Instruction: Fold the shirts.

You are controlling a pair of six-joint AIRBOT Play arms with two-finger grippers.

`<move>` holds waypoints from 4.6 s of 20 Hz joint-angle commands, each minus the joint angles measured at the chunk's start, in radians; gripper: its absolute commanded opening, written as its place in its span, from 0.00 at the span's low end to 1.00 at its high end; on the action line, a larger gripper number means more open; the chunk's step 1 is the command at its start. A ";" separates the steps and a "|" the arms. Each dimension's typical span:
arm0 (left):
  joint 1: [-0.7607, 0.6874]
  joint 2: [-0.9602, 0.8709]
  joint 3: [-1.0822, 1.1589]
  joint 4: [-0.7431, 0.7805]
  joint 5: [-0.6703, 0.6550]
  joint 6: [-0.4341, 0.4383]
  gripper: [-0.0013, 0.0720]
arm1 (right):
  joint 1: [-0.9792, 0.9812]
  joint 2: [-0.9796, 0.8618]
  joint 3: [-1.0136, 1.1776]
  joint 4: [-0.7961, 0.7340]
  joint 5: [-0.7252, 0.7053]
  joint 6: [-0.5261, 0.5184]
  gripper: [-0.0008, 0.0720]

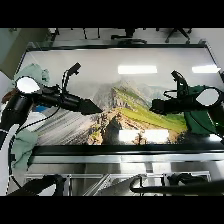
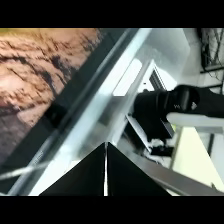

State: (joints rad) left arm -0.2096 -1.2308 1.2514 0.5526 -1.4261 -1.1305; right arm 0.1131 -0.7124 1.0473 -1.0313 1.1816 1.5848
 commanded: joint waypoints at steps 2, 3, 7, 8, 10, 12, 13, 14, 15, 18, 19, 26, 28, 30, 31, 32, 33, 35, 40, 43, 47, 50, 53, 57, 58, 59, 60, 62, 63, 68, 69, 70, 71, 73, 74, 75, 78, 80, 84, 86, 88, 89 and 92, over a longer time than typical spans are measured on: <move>0.092 -0.035 0.064 0.195 0.303 0.017 0.03 | 0.001 -0.008 0.000 0.000 -0.013 0.001 0.04; 0.124 -0.071 0.119 0.340 0.392 0.016 0.04 | 0.001 -0.010 0.000 0.000 -0.018 0.001 0.04; 0.232 -0.315 0.378 0.846 0.715 0.023 0.96 | 0.001 -0.045 0.000 -0.003 -0.019 0.001 0.04; 0.254 -0.383 0.440 0.918 0.759 0.023 0.96 | 0.001 -0.058 0.000 -0.003 -0.019 0.001 0.04; 0.303 -0.535 0.572 0.944 0.790 0.022 0.96 | 0.001 -0.086 0.000 -0.003 -0.019 0.001 0.04; 0.338 -0.684 0.686 0.946 0.800 0.018 0.96 | 0.001 -0.111 0.000 -0.003 -0.023 0.000 0.04; 0.349 -0.740 0.723 0.948 0.807 0.019 0.96 | 0.001 -0.123 0.000 -0.003 -0.023 0.000 0.04; 0.359 -0.802 0.766 0.949 0.808 0.019 0.96 | 0.001 -0.134 0.000 -0.003 -0.023 0.001 0.04; 0.366 -0.858 0.803 0.950 0.810 0.019 0.96 | 0.001 -0.143 0.000 -0.003 -0.023 0.001 0.04; 0.388 -0.959 0.816 1.027 0.910 0.018 0.96 | 0.001 -0.174 0.000 -0.003 -0.024 0.000 0.04; 0.390 -0.986 0.815 1.048 0.931 0.018 0.96 | 0.001 -0.183 0.000 -0.003 -0.027 0.000 0.04; 0.421 -1.063 0.815 1.157 1.031 -0.022 0.96 | 0.001 -0.243 0.000 0.008 -0.027 0.002 0.04; 0.428 -1.076 0.815 1.159 1.036 -0.019 0.96 | 0.001 -0.257 0.000 0.008 -0.026 0.032 0.04; 0.438 -1.086 0.815 1.159 1.034 -0.019 0.96 | 0.001 -0.264 0.000 0.009 -0.026 0.039 0.04; 0.441 -1.088 0.815 1.159 1.030 -0.018 0.79 | 0.001 -0.264 0.000 0.009 -0.026 0.039 0.04; 0.447 -1.087 0.815 1.161 1.021 -0.018 0.56 | 0.001 -0.264 0.000 0.010 -0.026 0.039 0.04; 0.447 -1.087 0.815 1.186 1.008 -0.019 0.38 | 0.001 -0.264 0.000 0.018 -0.026 0.039 0.04; 0.446 -1.087 0.816 1.285 0.954 -0.021 0.03 | 0.001 -0.264 0.000 0.043 -0.026 0.039 0.04; 0.418 -1.031 0.816 1.305 0.896 -0.032 0.03 | 0.001 -0.263 0.000 0.049 -0.027 0.023 0.04; 0.360 -0.904 0.816 1.303 0.953 -0.097 0.03 | 0.001 -0.262 0.000 0.050 -0.026 0.015 0.04; 0.254 -0.694 0.816 1.303 0.945 -0.166 0.03 | 0.001 -0.259 0.000 0.092 -0.026 -0.077 0.04; 0.170 -0.507 0.816 1.214 0.796 -0.216 0.03 | 0.000 -0.256 0.007 0.093 -0.027 -0.134 0.04; 0.079 -0.328 0.815 0.932 0.551 -0.213 0.03 | 0.000 -0.244 0.016 0.095 -0.026 -0.150 0.04; -0.038 -0.188 0.700 0.640 0.408 -0.217 0.03 | -0.002 -0.195 0.016 0.093 -0.026 -0.198 0.04; -0.070 -0.171 0.649 0.630 0.390 -0.235 0.03 | -0.002 -0.179 0.017 0.093 -0.026 -0.198 0.04; -0.101 -0.164 0.599 0.631 0.359 -0.267 0.03 | -0.002 -0.163 0.017 0.093 -0.026 -0.198 0.04; -0.124 -0.164 0.553 0.630 0.326 -0.298 0.03 | -0.002 -0.146 0.016 0.094 -0.025 -0.198 0.04; -0.172 -0.188 0.461 0.628 0.266 -0.337 0.03 | -0.001 -0.128 0.016 0.093 -0.022 -0.198 0.05; -0.193 -0.203 0.422 0.624 0.241 -0.345 0.04 | -0.001 -0.128 0.016 0.094 -0.018 -0.198 0.06; -0.208 -0.266 0.419 0.623 0.100 -0.344 0.32 | -0.001 -0.129 0.017 0.094 -0.007 -0.198 0.69; -0.186 -0.269 0.470 0.623 0.059 -0.346 0.94 | -0.001 -0.129 0.017 0.094 -0.014 -0.198 0.69; -0.158 -0.268 0.522 0.623 0.027 -0.356 0.95 | -0.001 -0.131 0.016 0.094 -0.024 -0.198 0.69; -0.130 -0.268 0.570 0.624 -0.010 -0.355 0.95 | -0.001 -0.137 0.016 0.095 -0.031 -0.198 0.69; -0.053 -0.266 0.636 0.625 -0.092 -0.354 0.95 | 0.002 -0.166 0.015 0.126 -0.027 -0.199 0.70; -0.007 -0.253 0.627 0.625 -0.102 -0.354 0.95 | 0.009 -0.187 0.013 0.150 -0.023 -0.211 0.70; 0.045 -0.228 0.581 0.625 -0.094 -0.354 0.95 | 0.029 -0.211 0.006 0.162 -0.032 -0.225 0.70; 0.212 -0.164 0.330 0.624 -0.058 -0.352 0.95 | 0.122 -0.306 -0.006 0.162 -0.089 -0.251 0.70; 0.310 -0.151 0.130 0.622 0.000 -0.350 0.95 | 0.177 -0.381 -0.006 0.162 -0.129 -0.251 0.70; 0.398 -0.216 -0.131 0.467 0.189 -0.235 0.95 | 0.134 -0.446 -0.005 0.162 -0.146 -0.235 0.70; 0.416 -0.288 -0.168 0.270 0.253 -0.151 0.95 | 0.065 -0.431 -0.005 0.161 -0.146 -0.230 0.70; 0.410 -0.371 -0.157 0.148 0.272 -0.076 0.95 | 0.002 -0.433 -0.005 0.161 -0.146 -0.224 0.70; 0.397 -0.415 -0.138 0.132 0.277 -0.063 0.95 | -0.017 -0.441 -0.005 0.161 -0.146 -0.224 0.70; 0.370 -0.538 -0.032 0.135 0.278 -0.063 0.95 | -0.031 -0.480 -0.005 0.161 -0.166 -0.224 0.70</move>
State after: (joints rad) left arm 0.1734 -1.6615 1.1610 0.7635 -1.1728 -1.2369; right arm 0.1116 -1.1633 1.0424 -0.8707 1.0328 1.3602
